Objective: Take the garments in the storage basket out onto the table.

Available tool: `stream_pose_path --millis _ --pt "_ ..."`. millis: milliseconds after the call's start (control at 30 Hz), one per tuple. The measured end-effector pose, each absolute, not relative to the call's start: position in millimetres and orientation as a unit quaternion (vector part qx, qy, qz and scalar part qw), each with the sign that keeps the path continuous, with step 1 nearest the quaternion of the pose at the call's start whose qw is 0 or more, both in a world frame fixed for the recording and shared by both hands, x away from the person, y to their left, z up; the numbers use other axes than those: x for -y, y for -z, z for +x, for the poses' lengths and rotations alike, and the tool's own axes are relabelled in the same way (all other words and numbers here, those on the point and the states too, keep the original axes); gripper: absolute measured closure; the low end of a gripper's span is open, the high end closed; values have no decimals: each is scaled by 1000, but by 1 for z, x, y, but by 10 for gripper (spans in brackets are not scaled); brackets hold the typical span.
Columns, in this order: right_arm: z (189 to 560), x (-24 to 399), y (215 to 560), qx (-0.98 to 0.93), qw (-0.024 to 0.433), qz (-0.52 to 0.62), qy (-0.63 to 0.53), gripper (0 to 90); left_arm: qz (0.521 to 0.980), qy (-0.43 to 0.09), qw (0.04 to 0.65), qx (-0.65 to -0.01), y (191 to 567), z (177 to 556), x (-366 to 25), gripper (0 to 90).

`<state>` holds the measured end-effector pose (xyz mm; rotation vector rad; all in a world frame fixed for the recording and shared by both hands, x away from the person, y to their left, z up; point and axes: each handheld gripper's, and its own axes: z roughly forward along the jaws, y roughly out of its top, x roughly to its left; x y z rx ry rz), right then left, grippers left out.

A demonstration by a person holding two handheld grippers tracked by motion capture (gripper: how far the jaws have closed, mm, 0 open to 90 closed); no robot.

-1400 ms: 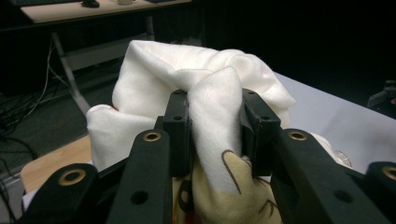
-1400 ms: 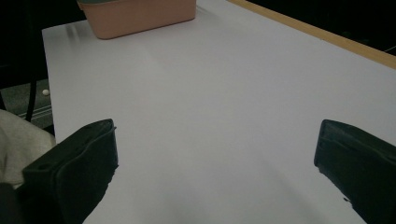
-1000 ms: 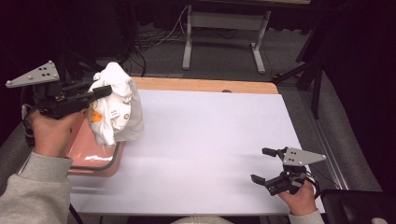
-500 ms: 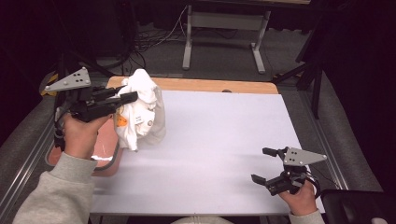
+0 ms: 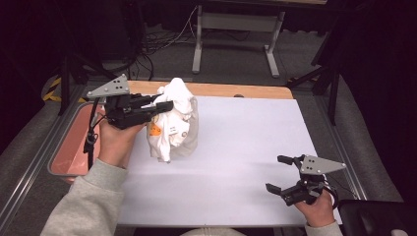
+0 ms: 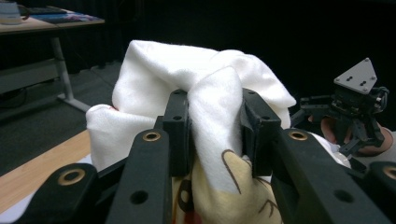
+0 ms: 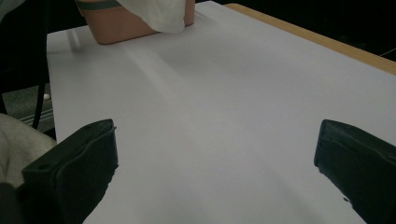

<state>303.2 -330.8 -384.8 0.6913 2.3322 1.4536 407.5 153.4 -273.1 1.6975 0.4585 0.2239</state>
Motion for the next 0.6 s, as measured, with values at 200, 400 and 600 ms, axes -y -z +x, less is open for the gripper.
stream_pose_path --millis 200,400,600 --pt "303 331 384 -812 153 241 -509 0 749 -91 627 -191 279 412 -131 678" --pt "303 332 385 -812 152 244 -508 0 754 -81 626 -182 285 416 -112 677" --pt "302 333 384 -811 152 242 -511 0 759 -74 622 -178 290 420 -96 677"
